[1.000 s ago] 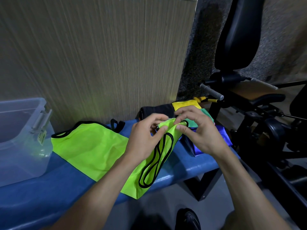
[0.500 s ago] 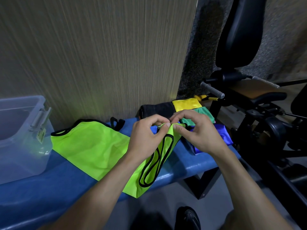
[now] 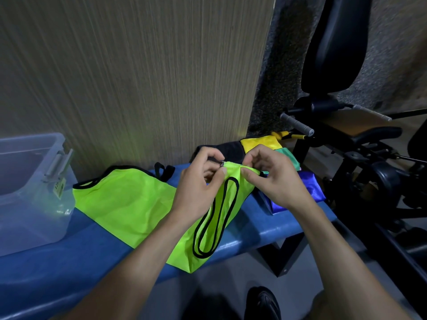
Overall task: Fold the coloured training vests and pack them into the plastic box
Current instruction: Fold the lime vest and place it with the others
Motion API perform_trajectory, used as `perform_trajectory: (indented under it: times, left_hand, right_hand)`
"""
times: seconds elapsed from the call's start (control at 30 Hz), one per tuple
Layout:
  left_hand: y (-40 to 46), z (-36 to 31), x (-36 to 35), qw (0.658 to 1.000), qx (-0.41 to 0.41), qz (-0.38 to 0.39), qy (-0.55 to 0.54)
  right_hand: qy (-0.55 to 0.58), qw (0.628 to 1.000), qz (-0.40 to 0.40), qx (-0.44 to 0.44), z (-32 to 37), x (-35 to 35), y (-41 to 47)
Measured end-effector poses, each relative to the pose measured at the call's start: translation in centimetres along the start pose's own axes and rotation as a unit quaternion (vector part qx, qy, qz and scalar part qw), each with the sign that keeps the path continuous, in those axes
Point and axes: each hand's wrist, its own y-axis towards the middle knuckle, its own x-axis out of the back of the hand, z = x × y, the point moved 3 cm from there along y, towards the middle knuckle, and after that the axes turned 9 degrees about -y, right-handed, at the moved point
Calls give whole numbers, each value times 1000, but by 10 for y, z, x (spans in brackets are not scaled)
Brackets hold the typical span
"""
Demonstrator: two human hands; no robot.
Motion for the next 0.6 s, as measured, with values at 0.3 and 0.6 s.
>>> perform_trajectory:
  times: [0.3,0.6]
  left_hand:
    - [-14,-8,-10,984,-50,9,168]
    - [-6,-7,-4,999,-22,-27,30]
  right_hand:
    - [34,999,-8,-27,2,-6,2]
    - [21,997,58,-35,-7,8,-2]
